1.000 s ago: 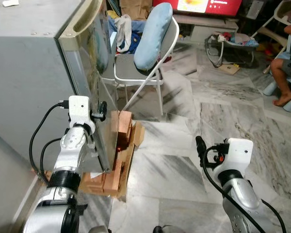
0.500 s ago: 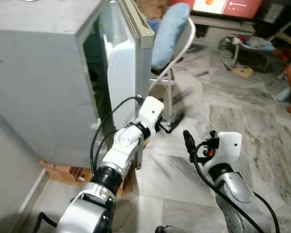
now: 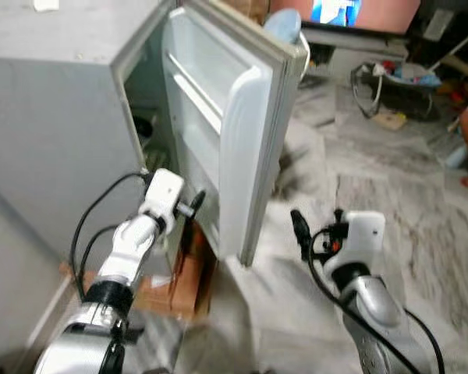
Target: Restocking fridge
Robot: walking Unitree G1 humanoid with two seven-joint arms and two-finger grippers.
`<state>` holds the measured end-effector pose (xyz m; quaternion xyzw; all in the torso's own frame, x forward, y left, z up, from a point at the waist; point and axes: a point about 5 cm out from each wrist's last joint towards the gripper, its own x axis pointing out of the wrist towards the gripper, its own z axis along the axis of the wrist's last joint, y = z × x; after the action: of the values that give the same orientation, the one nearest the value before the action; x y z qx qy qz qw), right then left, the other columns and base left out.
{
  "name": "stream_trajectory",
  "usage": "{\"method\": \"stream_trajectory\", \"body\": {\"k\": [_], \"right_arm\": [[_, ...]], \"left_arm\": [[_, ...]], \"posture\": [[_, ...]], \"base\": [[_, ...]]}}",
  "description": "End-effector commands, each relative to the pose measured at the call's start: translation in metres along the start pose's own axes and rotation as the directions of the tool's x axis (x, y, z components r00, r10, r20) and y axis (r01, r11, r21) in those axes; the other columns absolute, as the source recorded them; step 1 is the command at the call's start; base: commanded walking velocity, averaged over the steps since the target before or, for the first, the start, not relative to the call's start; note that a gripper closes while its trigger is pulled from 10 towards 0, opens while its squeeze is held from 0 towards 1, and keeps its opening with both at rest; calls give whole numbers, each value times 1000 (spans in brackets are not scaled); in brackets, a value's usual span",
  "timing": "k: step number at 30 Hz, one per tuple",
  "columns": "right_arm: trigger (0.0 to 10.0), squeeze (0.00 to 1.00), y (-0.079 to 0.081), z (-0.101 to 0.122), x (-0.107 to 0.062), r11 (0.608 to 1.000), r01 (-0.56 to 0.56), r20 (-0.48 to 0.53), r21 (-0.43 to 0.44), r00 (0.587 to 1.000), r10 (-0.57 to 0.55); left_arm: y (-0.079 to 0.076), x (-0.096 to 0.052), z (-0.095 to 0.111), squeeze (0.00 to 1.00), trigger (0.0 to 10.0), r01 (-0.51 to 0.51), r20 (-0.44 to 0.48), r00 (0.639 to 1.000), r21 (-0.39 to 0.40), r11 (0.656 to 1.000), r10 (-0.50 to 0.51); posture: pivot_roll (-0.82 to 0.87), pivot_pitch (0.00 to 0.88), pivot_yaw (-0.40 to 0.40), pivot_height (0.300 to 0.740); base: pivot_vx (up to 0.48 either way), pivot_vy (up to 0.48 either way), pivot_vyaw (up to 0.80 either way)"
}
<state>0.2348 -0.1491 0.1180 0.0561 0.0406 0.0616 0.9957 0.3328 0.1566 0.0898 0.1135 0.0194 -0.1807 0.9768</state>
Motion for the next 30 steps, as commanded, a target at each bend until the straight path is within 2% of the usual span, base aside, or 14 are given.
{"method": "stream_trajectory", "body": {"k": [1, 4, 6, 7, 12, 16, 20, 23, 25, 26, 27, 28, 29, 30], "right_arm": [[10000, 0, -8, 0, 0, 999, 33, 3, -12, 999, -33], [10000, 0, -11, 0, -1, 999, 41, 3, -15, 999, -41], [10000, 0, -15, -3, -8, 998, 49, -21, -24, 999, -50], [10000, 0, -15, -3, -8, 998, 49, -21, -24, 999, -50], [10000, 0, -29, -24, -30, 998, 44, -165, -40, 985, -50], [10000, 0, -30, -21, -24, 998, 52, -150, -37, 987, -57], [10000, 0, -25, -19, -18, 998, 45, -131, -37, 990, -49], [10000, 0, -23, -18, -16, 999, 39, -126, -38, 991, -44], [10000, 0, -22, -16, -13, 999, 33, -121, -36, 992, -38], [10000, 0, -22, -16, -13, 999, 33, -121, -36, 992, -38], [10000, 0, -21, -16, -12, 999, 32, -119, -37, 992, -36], [10000, 0, -21, -15, -10, 999, 30, -115, -37, 993, -34], [10000, 0, -21, -15, -10, 999, 30, -115, -37, 993, -34], [10000, 0, -21, -15, -9, 999, 30, -110, -39, 993, -34]], "left_arm": [[0, -8, 2, 0, 10000, -14, 18, 1000, -14, 1000, 14], [4, -23, -1, 0, 10000, -55, 14, 998, -19, 998, 55], [8, -42, -2, 0, 10000, -95, 7, 995, -6, 995, 95], [8, -42, -2, 0, 10000, -95, 7, 995, -6, 995, 95], [15, -65, -1, 0, 10000, -175, -10, 984, -6, 985, 175], [19, -66, -4, 0, 10000, -241, -42, 970, -27, 970, 240], [16, -52, -3, 0, 10000, -241, -48, 970, -39, 970, 239], [12, -39, 0, 0, 10000, -198, -43, 980, -28, 980, 196], [5, -15, 7, 0, 10000, -148, -38, 988, -15, 989, 147], [5, -15, 7, 0, 10000, -148, -38, 988, -15, 989, 147], [2, -8, 10, 0, 10000, -125, -32, 992, -14, 992, 125], [-8, 6, 19, 0, 10000, -74, -12, 997, -17, 997, 73], [-8, 6, 19, 0, 10000, -74, -12, 997, -17, 997, 73], [-22, 22, 32, 0, 10000, -13, 23, 1000, -15, 1000, 13]], "posture": [[4, 52, -27, 740], [27, 64, -20, 740], [50, 74, -19, 740], [50, 74, -19, 740], [55, 95, -33, 740], [38, 87, -40, 740], [39, 73, -45, 740], [34, 66, -50, 740], [26, 61, -53, 740], [26, 61, -53, 740], [24, 60, -54, 740], [21, 56, -54, 740], [21, 56, -54, 740], [15, 51, -51, 740]], "base": [[304, -368, 0], [304, -368, 0], [311, -364, 0], [311, -364, 0], [316, -356, 0], [322, -352, 0], [347, -326, 0], [371, -299, 0], [392, -272, 0], [382, -285, 0], [382, -285, 0], [289, 0, 0], [289, 0, 0], [270, 0, 0]]}}
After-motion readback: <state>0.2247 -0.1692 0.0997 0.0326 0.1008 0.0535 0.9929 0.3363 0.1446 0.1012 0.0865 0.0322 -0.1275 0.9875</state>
